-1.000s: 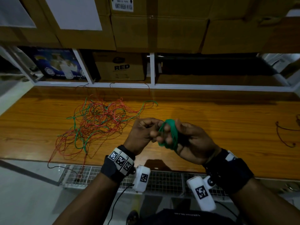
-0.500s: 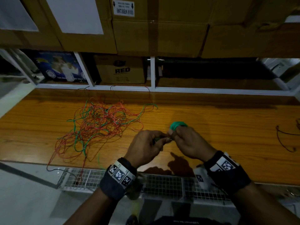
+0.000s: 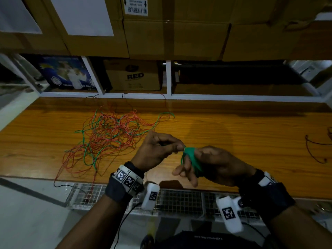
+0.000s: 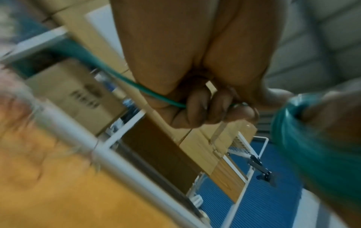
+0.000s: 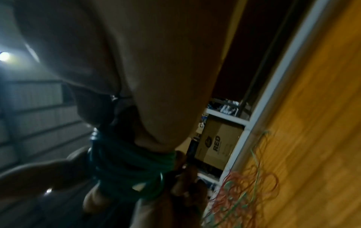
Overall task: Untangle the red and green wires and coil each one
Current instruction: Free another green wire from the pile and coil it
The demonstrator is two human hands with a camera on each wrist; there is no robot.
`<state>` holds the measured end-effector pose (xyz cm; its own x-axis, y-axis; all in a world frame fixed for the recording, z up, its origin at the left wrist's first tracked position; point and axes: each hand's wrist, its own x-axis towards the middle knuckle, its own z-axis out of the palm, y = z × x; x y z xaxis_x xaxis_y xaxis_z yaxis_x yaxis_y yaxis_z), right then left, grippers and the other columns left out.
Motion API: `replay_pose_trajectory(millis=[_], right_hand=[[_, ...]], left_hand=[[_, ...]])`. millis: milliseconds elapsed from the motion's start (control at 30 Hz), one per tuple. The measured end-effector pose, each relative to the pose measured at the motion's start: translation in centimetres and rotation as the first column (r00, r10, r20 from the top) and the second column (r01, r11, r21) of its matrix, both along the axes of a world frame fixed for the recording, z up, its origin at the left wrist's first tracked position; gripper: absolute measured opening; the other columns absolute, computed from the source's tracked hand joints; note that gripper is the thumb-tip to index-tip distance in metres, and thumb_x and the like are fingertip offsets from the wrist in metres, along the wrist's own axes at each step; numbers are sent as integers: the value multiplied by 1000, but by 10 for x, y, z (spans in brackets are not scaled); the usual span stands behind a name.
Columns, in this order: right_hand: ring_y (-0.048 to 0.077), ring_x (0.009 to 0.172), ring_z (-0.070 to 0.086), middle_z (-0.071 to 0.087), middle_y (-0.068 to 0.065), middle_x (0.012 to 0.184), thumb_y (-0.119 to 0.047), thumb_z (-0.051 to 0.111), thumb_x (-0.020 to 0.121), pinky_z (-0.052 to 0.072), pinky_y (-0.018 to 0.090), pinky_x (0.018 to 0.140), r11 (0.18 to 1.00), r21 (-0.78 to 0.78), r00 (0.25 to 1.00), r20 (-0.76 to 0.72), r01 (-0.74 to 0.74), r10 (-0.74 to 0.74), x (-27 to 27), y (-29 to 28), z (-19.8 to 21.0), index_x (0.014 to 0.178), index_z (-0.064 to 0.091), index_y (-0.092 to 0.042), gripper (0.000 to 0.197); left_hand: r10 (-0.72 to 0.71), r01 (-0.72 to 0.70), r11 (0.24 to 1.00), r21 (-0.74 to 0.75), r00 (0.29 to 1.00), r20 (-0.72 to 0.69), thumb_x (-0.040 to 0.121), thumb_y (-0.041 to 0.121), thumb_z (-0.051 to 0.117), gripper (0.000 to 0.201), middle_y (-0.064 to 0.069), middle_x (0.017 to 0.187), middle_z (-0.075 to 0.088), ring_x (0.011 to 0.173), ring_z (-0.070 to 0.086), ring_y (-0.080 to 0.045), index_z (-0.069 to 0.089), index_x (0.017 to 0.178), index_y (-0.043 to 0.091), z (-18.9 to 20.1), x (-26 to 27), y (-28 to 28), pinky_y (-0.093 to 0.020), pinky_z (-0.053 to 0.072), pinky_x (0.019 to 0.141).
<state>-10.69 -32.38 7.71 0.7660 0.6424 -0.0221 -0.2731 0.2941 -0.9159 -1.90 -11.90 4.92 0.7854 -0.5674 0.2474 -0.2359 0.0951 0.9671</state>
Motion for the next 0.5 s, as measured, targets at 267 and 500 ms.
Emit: replay_pose_trajectory(millis=[267, 500], right_hand=[[24, 121, 65, 73, 14, 110, -33, 34, 107, 54, 32, 101, 646, 392, 749, -222, 655, -624, 23, 10, 21, 107, 62, -4, 40], [-14, 74, 58, 63, -10, 72, -21, 43, 110, 48, 20, 75, 348, -627, 704, 691, 697, -164, 33, 4, -9, 77, 64, -23, 39]], left_hand=[[-7, 15, 983, 181, 999, -46, 103, 15, 60, 21, -1, 60, 62, 50, 48, -3, 77, 108, 5, -36, -30, -20, -18, 38, 54], [9, -98, 893, 439, 980, 200, 104, 31, 59, 21, 5, 65, 70, 47, 53, -5, 76, 112, 21, -26, -33, -6, -23, 41, 50]])
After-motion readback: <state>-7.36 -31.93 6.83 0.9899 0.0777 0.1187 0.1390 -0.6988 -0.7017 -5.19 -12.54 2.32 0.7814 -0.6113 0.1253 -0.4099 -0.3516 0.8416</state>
